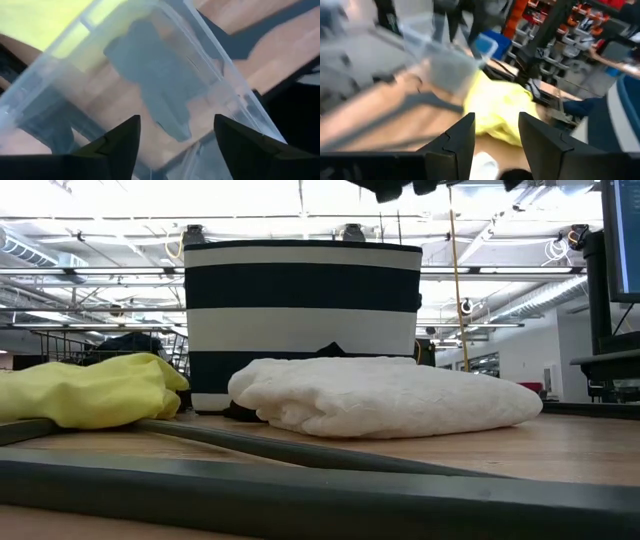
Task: Pick & Place Cloths
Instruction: Put the black sock into the transparent bin
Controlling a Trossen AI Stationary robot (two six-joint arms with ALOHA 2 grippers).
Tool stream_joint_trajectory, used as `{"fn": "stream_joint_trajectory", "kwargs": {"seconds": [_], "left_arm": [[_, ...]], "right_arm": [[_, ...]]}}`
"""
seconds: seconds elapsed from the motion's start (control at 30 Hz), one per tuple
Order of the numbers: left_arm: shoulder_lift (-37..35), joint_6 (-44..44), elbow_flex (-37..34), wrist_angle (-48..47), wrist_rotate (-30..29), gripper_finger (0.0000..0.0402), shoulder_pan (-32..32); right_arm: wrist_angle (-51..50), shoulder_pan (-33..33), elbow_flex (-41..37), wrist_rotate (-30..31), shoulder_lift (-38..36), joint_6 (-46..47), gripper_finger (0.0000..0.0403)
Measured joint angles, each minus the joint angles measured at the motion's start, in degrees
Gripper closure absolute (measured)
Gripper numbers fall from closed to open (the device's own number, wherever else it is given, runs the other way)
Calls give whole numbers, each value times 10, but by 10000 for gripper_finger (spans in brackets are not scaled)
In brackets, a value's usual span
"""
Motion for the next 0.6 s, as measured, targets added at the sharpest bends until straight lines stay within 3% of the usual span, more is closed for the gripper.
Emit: {"fn": "stream_joint_trajectory", "kwargs": {"seconds": [0.17, 0.23, 0.43, 0.6], "left_arm": [[-19, -4, 0, 8, 6, 120, 0], [-28, -4, 0, 8, 6, 113, 2], [-65, -10, 0, 8, -10, 108, 2], [-100, -28, 0, 11, -78, 108, 2]], "right_arm": [[-52, 18, 0, 124, 5, -46, 253], [-66, 20, 0, 147, 5, -46, 248], [-82, 21, 1, 147, 28, -46, 221], [-103, 21, 9, 148, 62, -63, 197]]}}
